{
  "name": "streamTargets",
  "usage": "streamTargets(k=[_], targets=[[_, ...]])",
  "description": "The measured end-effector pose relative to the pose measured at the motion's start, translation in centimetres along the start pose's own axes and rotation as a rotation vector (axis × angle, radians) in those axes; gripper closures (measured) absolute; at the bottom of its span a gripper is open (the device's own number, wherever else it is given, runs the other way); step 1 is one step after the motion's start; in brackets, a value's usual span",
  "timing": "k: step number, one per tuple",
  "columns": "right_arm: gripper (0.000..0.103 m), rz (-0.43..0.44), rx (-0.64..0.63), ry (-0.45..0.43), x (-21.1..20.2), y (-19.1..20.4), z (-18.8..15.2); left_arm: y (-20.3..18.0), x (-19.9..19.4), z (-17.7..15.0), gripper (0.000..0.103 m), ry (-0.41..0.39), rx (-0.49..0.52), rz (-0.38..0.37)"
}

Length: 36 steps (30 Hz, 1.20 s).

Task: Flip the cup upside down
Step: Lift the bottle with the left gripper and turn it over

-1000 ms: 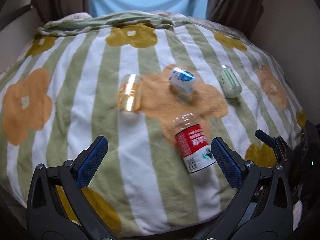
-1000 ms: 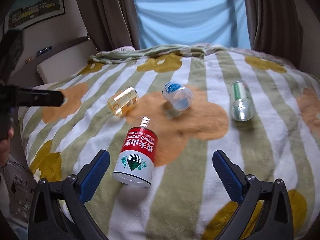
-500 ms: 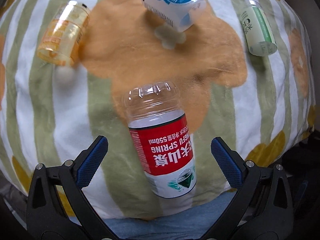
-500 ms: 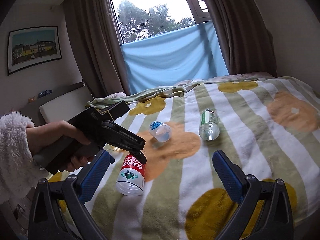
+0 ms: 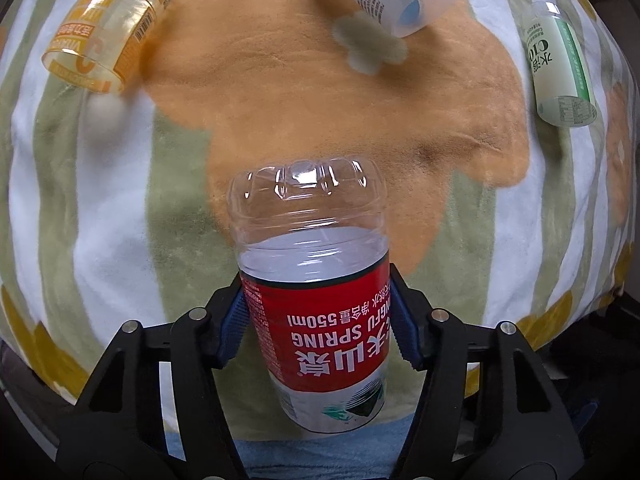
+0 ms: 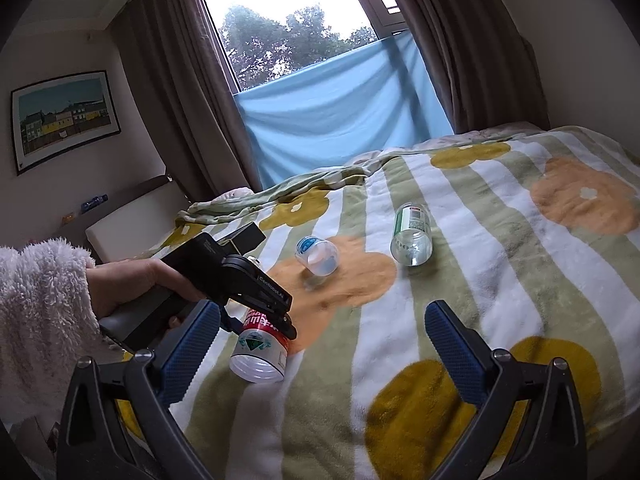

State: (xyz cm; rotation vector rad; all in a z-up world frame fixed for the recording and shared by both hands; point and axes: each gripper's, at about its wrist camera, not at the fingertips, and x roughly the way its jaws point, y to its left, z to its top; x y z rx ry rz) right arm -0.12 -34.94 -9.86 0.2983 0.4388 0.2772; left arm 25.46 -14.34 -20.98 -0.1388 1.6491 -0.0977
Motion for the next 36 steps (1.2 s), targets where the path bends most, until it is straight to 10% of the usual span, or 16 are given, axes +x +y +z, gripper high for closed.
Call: streamTargets(k=[7, 19, 36], targets=[[0.0, 0.005, -0.001, -0.006, -0.1, 0.0, 0.0, -0.2, -2.8, -2.2, 0.045, -0.188, 0.096, 0.012], [0.0, 0.007, -0.036, 0.052, 1.8, -0.1, -1.1, 0.4, -8.1, -7.5, 0.045, -0.891, 0.246, -0.118], [0.0, 0.004, -0.045, 0.119, 3.8, -0.2, -2.8, 0.0, -4.0, -8.1, 0.045, -0.871, 0.26, -0.035]])
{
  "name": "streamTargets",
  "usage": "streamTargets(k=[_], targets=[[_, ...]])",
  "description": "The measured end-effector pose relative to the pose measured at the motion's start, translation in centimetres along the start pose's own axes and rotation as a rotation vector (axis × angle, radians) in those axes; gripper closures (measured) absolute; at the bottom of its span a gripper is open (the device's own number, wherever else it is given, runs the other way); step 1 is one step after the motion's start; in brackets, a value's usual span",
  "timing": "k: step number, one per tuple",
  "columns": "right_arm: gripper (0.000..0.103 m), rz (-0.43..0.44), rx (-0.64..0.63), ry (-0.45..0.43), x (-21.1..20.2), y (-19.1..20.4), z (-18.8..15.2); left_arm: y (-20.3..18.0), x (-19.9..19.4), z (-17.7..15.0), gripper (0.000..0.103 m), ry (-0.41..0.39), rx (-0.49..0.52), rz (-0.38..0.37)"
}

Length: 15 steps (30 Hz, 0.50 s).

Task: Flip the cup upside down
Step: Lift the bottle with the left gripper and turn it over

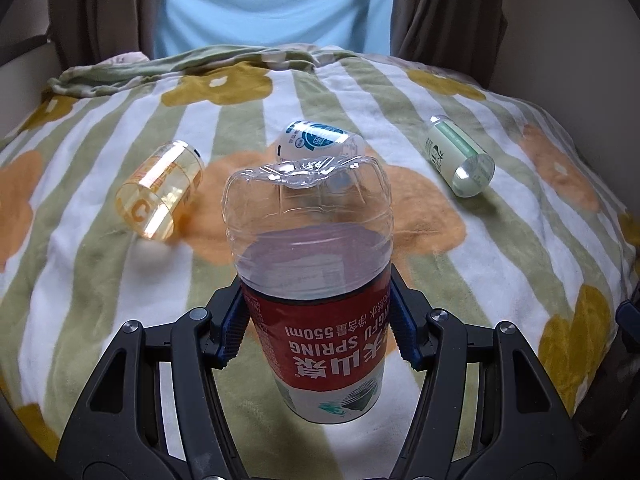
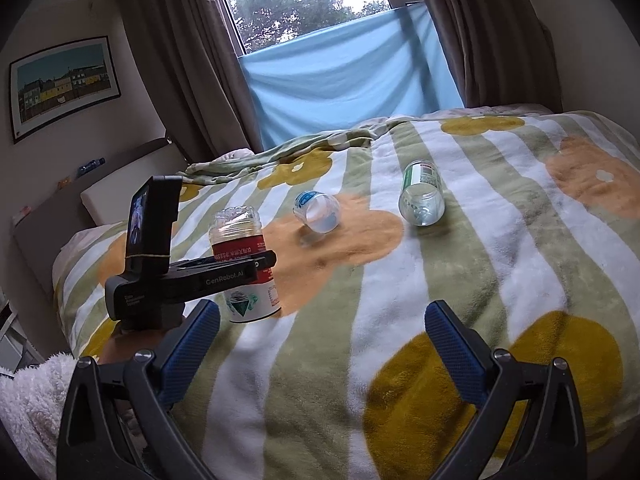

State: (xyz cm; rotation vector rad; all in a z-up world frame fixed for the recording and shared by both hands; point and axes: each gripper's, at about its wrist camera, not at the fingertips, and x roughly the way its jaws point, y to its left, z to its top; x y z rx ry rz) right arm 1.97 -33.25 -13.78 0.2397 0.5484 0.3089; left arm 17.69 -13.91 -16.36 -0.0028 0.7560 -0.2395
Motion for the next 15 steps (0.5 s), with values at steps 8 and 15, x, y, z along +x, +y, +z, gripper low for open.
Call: streamTargets(k=[8, 15], targets=[[0.0, 0.012, -0.011, 0.026, 1.0, 0.9, -0.2, 0.1, -0.8, -0.5, 0.045, 0.047, 0.008, -0.016], [0.0, 0.004, -0.012, 0.042, 1.4, 0.8, -0.3, 0.4, -0.5, -0.6, 0.045, 0.098, -0.016, -0.048]])
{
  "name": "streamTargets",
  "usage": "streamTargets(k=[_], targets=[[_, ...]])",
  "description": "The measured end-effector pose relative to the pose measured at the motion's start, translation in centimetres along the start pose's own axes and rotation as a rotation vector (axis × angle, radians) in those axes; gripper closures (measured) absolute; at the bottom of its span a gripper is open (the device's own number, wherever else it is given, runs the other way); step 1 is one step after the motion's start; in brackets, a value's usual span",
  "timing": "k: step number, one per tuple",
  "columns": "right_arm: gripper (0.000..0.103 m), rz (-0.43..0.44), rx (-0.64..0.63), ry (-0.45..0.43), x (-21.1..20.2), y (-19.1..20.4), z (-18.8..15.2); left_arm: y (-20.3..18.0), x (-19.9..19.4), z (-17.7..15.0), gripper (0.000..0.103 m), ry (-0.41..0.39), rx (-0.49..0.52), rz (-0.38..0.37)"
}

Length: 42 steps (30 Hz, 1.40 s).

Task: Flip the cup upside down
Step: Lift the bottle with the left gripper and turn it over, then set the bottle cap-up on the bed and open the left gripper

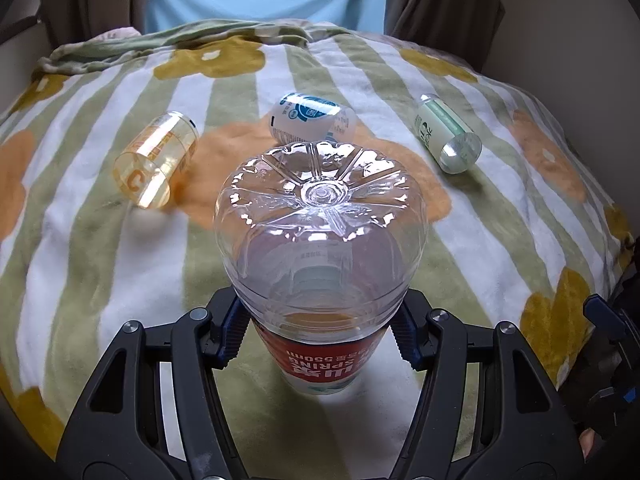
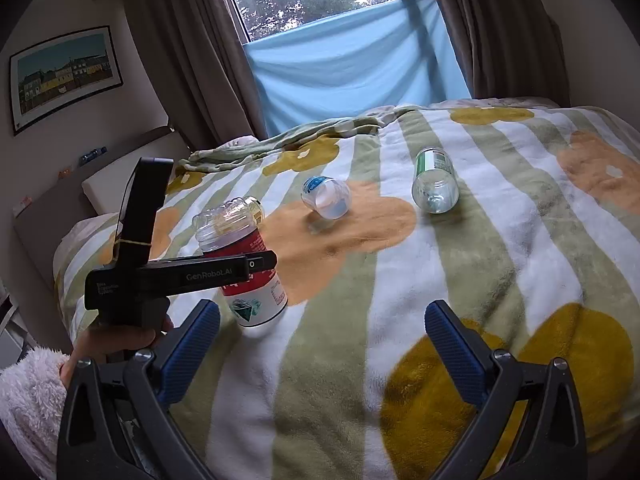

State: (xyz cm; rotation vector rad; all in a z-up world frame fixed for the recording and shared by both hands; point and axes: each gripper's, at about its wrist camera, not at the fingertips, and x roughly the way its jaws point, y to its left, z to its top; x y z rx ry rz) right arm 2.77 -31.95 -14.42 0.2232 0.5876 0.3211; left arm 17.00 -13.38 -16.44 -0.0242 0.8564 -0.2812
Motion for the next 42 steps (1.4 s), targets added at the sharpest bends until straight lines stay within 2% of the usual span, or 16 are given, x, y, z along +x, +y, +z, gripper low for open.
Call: streamTargets(k=[7, 8, 9, 10, 11, 20, 26, 32, 42], targets=[[0.0, 0.0, 0.001, 0.001, 0.0, 0.1, 0.0, -0.6, -0.4, 0.0, 0.042, -0.019, 0.029, 0.0], [0.0, 0.001, 0.0, 0.003, 0.0, 0.1, -0.1, -0.8, -0.5, 0.0, 0.032, -0.023, 0.04, 0.017], [0.0, 0.001, -0.002, 0.004, 0.1, 0.2, -0.1, -1.0, -0.6, 0.0, 0.014, -0.03, 0.052, 0.034], [0.0, 0.0, -0.004, 0.006, 0.2, 0.2, -0.1, -1.2, -0.8, 0.0, 0.003, -0.042, 0.059, 0.045], [0.0, 0.0, -0.006, 0.007, 0.2, 0.3, -0.1, -1.2, -1.1, 0.0, 0.0, -0.06, 0.061, 0.043], [0.0, 0.005, -0.013, 0.009, 0.3, 0.6, -0.1, -1.1, -1.8, 0.4, 0.0, -0.066, 0.045, 0.018], [0.0, 0.012, -0.029, 0.003, -0.1, 1.2, 0.4, -1.0, -3.7, 0.8, 0.0, -0.096, 0.04, -0.006], [0.0, -0.002, -0.085, -0.035, -1.4, 3.2, 2.2, 0.0, -8.7, 1.8, 0.0, -0.173, 0.029, -0.034], [0.0, -0.04, -0.193, -0.156, -4.6, 9.1, 6.9, 3.4, -19.1, 2.6, 0.0, -0.337, 0.012, -0.016]])
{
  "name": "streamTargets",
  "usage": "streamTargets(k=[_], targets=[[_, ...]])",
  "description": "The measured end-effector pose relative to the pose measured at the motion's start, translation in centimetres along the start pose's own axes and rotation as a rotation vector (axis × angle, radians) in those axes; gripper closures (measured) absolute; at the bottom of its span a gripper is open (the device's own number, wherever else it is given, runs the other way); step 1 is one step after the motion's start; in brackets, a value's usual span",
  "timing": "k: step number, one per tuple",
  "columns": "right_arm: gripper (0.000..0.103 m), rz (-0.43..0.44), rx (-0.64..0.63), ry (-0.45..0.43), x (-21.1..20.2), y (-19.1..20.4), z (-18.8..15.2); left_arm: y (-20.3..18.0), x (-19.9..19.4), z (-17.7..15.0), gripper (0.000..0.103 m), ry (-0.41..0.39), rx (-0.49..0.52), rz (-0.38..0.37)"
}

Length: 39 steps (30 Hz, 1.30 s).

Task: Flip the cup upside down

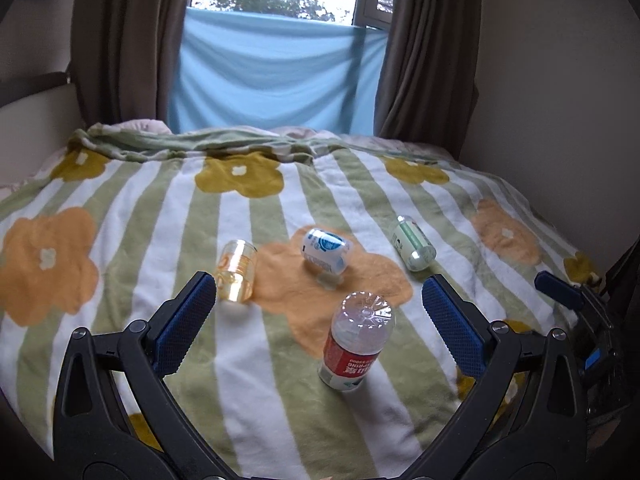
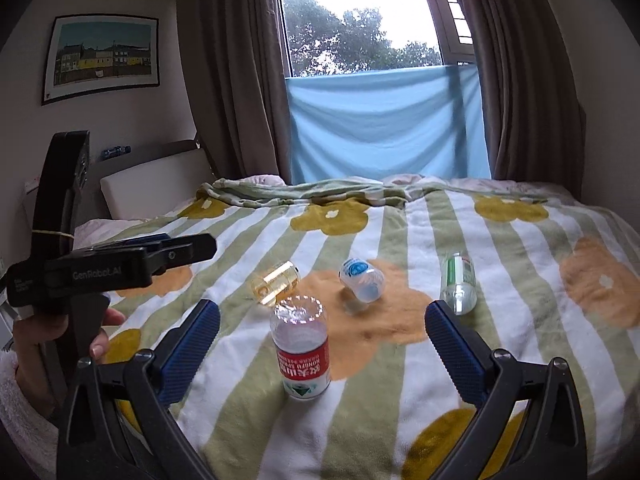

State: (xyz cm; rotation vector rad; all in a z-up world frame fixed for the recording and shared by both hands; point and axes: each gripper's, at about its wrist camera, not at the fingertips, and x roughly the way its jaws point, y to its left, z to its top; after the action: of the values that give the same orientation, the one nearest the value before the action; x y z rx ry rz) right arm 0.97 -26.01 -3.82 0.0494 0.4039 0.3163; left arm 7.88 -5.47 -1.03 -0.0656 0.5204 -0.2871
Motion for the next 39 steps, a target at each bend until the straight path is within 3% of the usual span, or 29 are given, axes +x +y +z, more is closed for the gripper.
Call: streamTargets(k=[5, 9, 12, 20, 39], targets=[[0.001, -0.092, 0.014, -0.07, -1.7, 1.6, 3.0, 1.9, -4.7, 0.3, 0.0, -0.093, -0.022, 0.044], [0.001, -0.216, 0.024, -0.109, -2.5, 2.4, 3.2, 2.9, -6.8, -0.7, 0.0, -0.122, -0.042, 0.058], [0.001, -0.262, -0.014, -0.116, -2.4, 3.3, 2.7, 3.3, -7.7, -1.7, 0.0, -0.144, -0.039, 0.081], [0.001, -0.302, -0.028, -0.111, -2.2, 3.7, 2.0, 2.6, -9.5, -2.4, 0.0, -0.226, 0.023, 0.148], [0.001, -0.303, -0.033, -0.119, -2.3, 3.9, 2.0, 2.5, -8.7, -2.6, 0.0, -0.205, 0.03, 0.158]])
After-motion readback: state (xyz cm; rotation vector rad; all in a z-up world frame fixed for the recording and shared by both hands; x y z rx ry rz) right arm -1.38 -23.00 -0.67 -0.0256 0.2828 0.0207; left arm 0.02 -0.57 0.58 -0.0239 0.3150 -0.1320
